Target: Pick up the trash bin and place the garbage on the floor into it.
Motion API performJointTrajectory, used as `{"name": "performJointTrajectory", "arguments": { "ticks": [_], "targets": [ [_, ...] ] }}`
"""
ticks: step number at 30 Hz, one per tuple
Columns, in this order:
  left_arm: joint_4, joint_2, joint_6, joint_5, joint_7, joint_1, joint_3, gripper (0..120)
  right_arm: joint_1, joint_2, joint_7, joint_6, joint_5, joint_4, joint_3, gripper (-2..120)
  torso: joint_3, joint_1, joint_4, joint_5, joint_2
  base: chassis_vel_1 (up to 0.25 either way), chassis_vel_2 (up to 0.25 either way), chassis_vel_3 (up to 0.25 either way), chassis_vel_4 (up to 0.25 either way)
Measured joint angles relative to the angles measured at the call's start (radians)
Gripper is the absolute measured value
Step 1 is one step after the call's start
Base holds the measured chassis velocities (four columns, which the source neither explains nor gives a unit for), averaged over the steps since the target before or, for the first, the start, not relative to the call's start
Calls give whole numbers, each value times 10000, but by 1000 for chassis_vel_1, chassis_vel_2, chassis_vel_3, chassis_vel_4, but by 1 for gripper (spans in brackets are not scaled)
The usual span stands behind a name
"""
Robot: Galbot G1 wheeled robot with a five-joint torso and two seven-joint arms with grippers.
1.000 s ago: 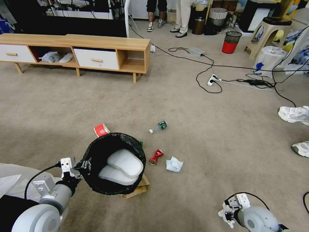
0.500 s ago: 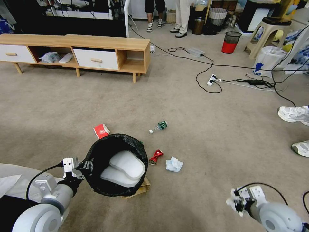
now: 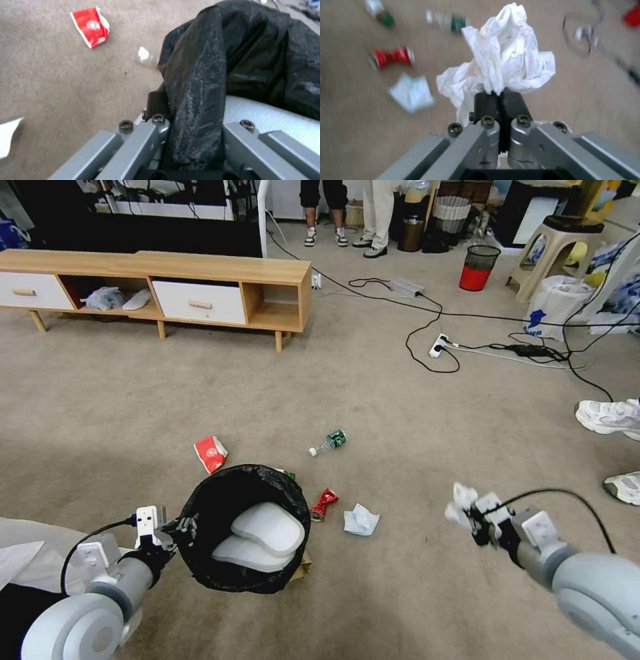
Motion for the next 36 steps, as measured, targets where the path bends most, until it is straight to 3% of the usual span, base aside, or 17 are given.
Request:
{"name": "performJointTrajectory", "arguments": {
  "ticks": [3, 13, 19, 29, 36],
  "targets": [
    [-198, 126, 353, -40, -224, 68, 53, 0, 142, -262, -194, 472, 57, 810, 510, 0, 0, 0, 1, 1, 0, 0, 0, 0, 0],
    [-426, 296, 571, -364, -463, 69, 285, 0, 570, -662, -309, 1925, 45, 1704, 776, 0, 0, 0, 0, -1, 1, 0, 0, 0, 0],
    [-481, 268, 620, -387, -434, 65, 487, 0, 1276, -888, -1352, 3358, 267, 1760, 699, 0, 0, 0, 0, -1, 1, 0, 0, 0, 0],
    [-602, 87, 634, -390, -408, 58, 534, 0, 1892, -1021, -2570, 3980, 720, 1662, 263, 0, -1, 0, 1, 0, 0, 0, 0, 0, 0],
    [-694, 101, 644, -386, -413, -180, 821, 0, 2369, -847, -3365, 4134, 681, 1577, -372, 0, 0, 0, 0, 0, 1, 0, 0, 0, 0]
  ]
}}
